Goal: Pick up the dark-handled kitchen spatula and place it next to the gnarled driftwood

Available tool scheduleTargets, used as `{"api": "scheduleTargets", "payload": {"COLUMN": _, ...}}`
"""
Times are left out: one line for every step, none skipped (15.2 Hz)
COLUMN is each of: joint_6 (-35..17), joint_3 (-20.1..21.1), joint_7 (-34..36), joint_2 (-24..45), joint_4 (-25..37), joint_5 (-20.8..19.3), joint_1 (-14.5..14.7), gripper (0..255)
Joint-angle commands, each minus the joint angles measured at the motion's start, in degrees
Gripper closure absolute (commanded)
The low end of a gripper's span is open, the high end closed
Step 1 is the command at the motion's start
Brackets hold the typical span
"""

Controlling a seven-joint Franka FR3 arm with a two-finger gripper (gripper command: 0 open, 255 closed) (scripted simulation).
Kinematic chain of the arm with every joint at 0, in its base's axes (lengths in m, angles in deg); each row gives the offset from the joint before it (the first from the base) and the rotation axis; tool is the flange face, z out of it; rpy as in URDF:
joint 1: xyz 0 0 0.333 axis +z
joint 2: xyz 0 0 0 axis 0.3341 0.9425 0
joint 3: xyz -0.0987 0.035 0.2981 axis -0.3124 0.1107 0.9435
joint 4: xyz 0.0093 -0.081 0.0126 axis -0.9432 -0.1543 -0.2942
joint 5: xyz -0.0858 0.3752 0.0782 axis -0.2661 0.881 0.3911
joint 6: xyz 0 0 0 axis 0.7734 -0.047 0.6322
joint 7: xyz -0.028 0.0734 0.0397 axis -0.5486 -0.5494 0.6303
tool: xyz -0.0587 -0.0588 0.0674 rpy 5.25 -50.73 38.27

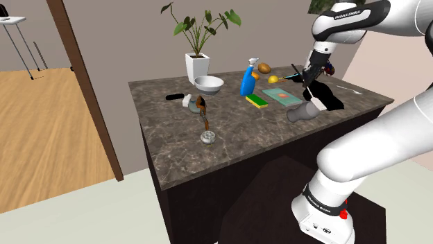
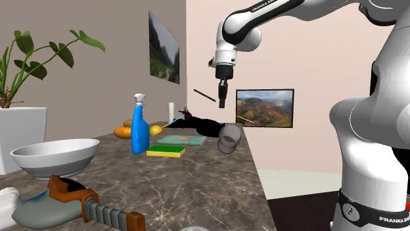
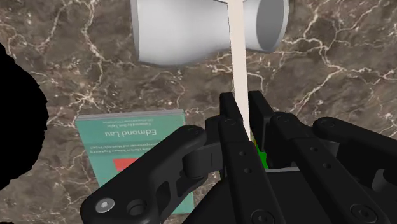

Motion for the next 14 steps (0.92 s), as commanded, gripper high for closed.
{"api": "scheduleTargets", "payload": {"joint_6": 0.10, "joint_3": -2.18, "joint_7": -3.00, "joint_2": 0.51, "joint_4": 0.87, "joint_5": -0.32, "joint_1": -0.79, "gripper": 255}}
{"api": "scheduleTargets", "payload": {"joint_6": 0.16, "joint_3": -3.33, "joint_7": -4.53, "joint_2": 0.94, "joint_4": 1.48, "joint_5": -0.38, "joint_1": -1.14, "gripper": 255}}
{"api": "scheduleTargets", "payload": {"joint_6": 0.22, "joint_3": -4.52, "joint_7": -6.08, "joint_2": 1.44, "joint_4": 2.15, "joint_5": -0.38, "joint_1": -1.46, "gripper": 255}}
{"api": "scheduleTargets", "payload": {"joint_6": 0.27, "joint_3": -5.73, "joint_7": -7.67, "joint_2": 2.01, "joint_4": 2.88, "joint_5": -0.33, "joint_1": -1.74, "gripper": 255}}
{"api": "scheduleTargets", "payload": {"joint_6": 0.32, "joint_3": -6.96, "joint_7": -9.28, "joint_2": 2.67, "joint_4": 3.67, "joint_5": -0.21, "joint_1": -2.00, "gripper": 255}}
{"api": "scheduleTargets", "payload": {"joint_6": 0.36, "joint_3": -8.23, "joint_7": -10.93, "joint_2": 3.41, "joint_4": 4.52, "joint_5": -0.02, "joint_1": -2.22, "gripper": 255}}
{"api": "scheduleTargets", "payload": {"joint_6": 0.40, "joint_3": -9.52, "joint_7": -12.62, "joint_2": 4.23, "joint_4": 5.44, "joint_5": 0.26, "joint_1": -2.42, "gripper": 255}}
{"api": "scheduleTargets", "payload": {"joint_6": 0.45, "joint_3": -10.85, "joint_7": -14.36, "joint_2": 5.14, "joint_4": 6.41, "joint_5": 0.63, "joint_1": -2.58, "gripper": 255}}
{"api": "scheduleTargets", "payload": {"joint_6": 0.47, "joint_3": -11.62, "joint_7": -15.36, "joint_2": 5.70, "joint_4": 6.99, "joint_5": 0.88, "joint_1": -2.66, "gripper": 255}}
{"api": "scheduleTargets", "payload": {"joint_6": -0.30, "joint_3": -11.76, "joint_7": -15.41, "joint_2": 5.80, "joint_4": 6.31, "joint_5": 0.88, "joint_1": -2.68, "gripper": 255}}
{"api": "scheduleTargets", "payload": {"joint_6": -1.08, "joint_3": -11.91, "joint_7": -15.46, "joint_2": 5.92, "joint_4": 5.64, "joint_5": 0.90, "joint_1": -2.69, "gripper": 255}}
{"api": "scheduleTargets", "payload": {"joint_6": -1.86, "joint_3": -12.06, "joint_7": -15.53, "joint_2": 6.06, "joint_4": 4.98, "joint_5": 0.92, "joint_1": -2.70, "gripper": 255}}
{"api": "scheduleTargets", "payload": {"joint_6": -2.64, "joint_3": -12.22, "joint_7": -15.60, "joint_2": 6.22, "joint_4": 4.33, "joint_5": 0.95, "joint_1": -2.70, "gripper": 255}}
{"api": "scheduleTargets", "payload": {"joint_6": -3.42, "joint_3": -12.38, "joint_7": -15.68, "joint_2": 6.39, "joint_4": 3.69, "joint_5": 0.99, "joint_1": -2.70, "gripper": 255}}
